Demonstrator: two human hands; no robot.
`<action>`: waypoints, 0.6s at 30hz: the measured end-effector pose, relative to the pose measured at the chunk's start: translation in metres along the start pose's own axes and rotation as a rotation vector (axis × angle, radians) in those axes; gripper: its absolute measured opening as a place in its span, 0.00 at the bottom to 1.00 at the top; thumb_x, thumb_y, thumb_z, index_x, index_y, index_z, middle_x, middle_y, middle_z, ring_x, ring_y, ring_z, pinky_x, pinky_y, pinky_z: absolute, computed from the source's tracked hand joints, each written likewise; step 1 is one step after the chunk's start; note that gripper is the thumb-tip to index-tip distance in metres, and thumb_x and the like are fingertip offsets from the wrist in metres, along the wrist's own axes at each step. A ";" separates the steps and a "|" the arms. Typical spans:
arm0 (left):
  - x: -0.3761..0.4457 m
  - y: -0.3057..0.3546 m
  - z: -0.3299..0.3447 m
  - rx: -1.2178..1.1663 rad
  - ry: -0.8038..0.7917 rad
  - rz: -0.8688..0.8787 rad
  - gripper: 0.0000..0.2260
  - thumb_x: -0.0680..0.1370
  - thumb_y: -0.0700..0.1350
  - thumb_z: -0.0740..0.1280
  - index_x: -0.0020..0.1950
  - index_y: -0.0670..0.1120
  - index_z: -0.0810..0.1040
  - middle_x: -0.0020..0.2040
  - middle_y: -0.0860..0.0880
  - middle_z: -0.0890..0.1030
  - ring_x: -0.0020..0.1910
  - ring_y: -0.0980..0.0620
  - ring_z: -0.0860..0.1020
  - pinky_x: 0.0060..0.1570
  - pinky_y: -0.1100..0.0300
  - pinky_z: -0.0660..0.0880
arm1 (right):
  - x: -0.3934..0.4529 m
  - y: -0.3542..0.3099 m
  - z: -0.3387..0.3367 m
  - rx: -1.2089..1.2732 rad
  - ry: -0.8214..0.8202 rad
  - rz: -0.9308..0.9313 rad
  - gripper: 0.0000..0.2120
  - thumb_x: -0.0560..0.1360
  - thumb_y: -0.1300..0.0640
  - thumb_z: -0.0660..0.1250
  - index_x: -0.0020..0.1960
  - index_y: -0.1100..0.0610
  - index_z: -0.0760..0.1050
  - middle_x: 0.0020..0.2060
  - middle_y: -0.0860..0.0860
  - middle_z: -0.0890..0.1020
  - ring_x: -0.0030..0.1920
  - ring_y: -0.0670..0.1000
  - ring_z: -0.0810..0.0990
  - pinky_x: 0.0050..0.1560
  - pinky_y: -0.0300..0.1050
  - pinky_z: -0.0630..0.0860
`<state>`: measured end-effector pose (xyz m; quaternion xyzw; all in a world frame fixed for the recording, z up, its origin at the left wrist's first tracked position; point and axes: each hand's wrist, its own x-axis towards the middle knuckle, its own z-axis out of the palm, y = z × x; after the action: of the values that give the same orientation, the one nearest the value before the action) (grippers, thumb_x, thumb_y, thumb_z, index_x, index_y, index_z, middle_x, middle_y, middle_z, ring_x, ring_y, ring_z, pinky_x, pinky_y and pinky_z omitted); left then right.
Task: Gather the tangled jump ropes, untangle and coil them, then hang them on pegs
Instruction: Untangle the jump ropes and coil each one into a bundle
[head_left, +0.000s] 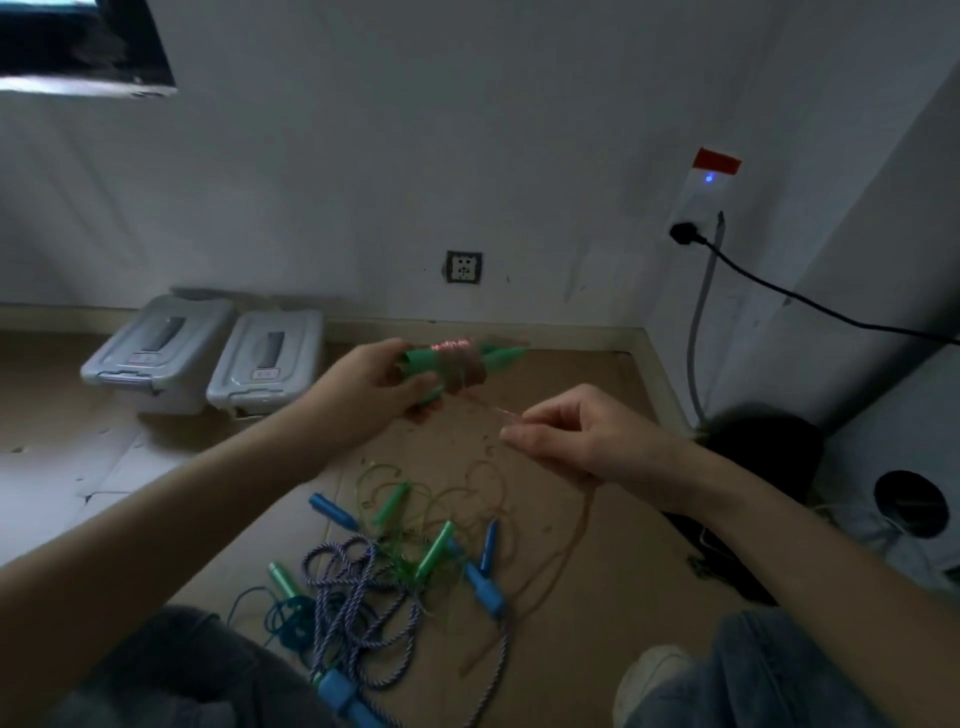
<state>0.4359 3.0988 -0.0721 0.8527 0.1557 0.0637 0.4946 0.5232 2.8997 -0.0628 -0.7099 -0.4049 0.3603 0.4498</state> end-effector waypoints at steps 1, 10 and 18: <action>0.000 -0.002 0.005 0.093 -0.014 0.014 0.04 0.76 0.44 0.64 0.43 0.53 0.72 0.37 0.52 0.79 0.33 0.60 0.78 0.34 0.66 0.74 | -0.001 -0.001 0.001 -0.028 -0.017 -0.008 0.19 0.76 0.51 0.64 0.26 0.49 0.69 0.22 0.43 0.67 0.23 0.43 0.63 0.24 0.35 0.60; -0.022 0.005 0.031 0.478 -0.342 0.222 0.09 0.76 0.45 0.64 0.41 0.58 0.68 0.35 0.56 0.78 0.34 0.64 0.78 0.35 0.71 0.74 | 0.003 -0.001 -0.012 -0.348 0.171 -0.040 0.20 0.77 0.50 0.62 0.26 0.52 0.70 0.21 0.44 0.68 0.23 0.42 0.65 0.29 0.36 0.63; -0.030 0.025 -0.001 -0.057 -0.751 0.240 0.08 0.76 0.44 0.63 0.53 0.47 0.77 0.42 0.53 0.82 0.39 0.57 0.80 0.40 0.65 0.75 | 0.007 0.008 -0.011 -0.109 0.056 -0.040 0.23 0.73 0.45 0.66 0.35 0.66 0.76 0.27 0.58 0.74 0.28 0.51 0.70 0.28 0.38 0.67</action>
<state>0.4121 3.0778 -0.0483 0.8147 -0.1386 -0.1909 0.5298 0.5376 2.9000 -0.0676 -0.7350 -0.4251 0.3086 0.4286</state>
